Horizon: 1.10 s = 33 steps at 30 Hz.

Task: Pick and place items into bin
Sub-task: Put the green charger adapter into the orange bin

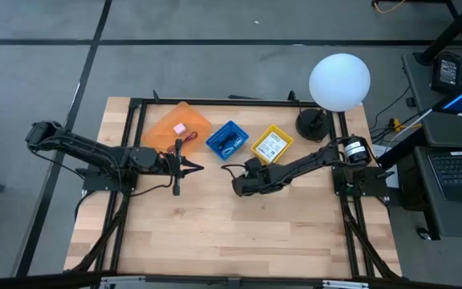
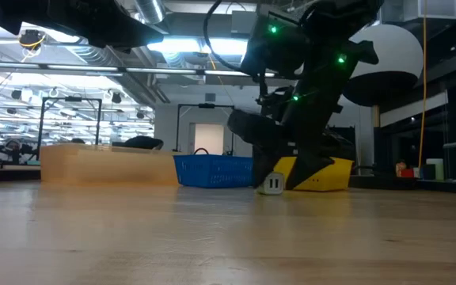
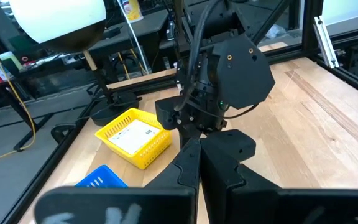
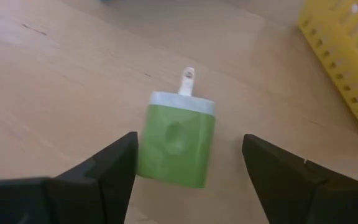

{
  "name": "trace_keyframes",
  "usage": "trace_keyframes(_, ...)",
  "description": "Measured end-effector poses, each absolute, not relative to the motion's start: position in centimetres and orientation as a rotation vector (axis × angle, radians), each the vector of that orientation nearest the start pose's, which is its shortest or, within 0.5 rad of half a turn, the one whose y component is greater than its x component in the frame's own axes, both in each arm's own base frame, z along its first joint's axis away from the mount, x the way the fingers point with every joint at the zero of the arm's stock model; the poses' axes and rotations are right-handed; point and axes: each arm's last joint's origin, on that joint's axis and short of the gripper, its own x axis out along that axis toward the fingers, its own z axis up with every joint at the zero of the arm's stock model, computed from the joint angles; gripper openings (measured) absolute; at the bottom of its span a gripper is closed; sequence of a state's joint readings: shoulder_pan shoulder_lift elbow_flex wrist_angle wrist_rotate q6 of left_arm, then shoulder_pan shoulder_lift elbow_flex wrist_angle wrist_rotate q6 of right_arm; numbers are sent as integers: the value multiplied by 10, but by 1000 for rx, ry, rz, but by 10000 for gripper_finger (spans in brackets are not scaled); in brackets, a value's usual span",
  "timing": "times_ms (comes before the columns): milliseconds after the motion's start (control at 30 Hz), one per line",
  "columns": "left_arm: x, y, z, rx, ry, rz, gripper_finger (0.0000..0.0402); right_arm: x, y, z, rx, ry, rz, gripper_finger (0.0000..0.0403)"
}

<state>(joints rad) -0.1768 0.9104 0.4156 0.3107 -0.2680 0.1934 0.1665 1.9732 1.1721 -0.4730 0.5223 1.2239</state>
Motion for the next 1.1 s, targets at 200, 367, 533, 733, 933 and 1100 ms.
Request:
trace_keyframes(200,195,-27,231,233,188,73,6,356,45,118,618,830,-961,249)
trace_keyframes(367,194,-27,231,233,188,73,6,356,43,117,586,843,-948,198)
trace_keyframes(533,194,-27,231,233,188,73,6,358,43,118,539,848,-910,149)
trace_keyframes(733,194,-27,231,233,189,73,6,359,43,118,516,851,-896,126)
trace_keyframes(933,194,-27,230,226,193,74,6,361,44,119,485,884,-850,126)
trace_keyframes(1100,194,-27,228,213,218,73,6,365,51,125,464,937,-748,126)
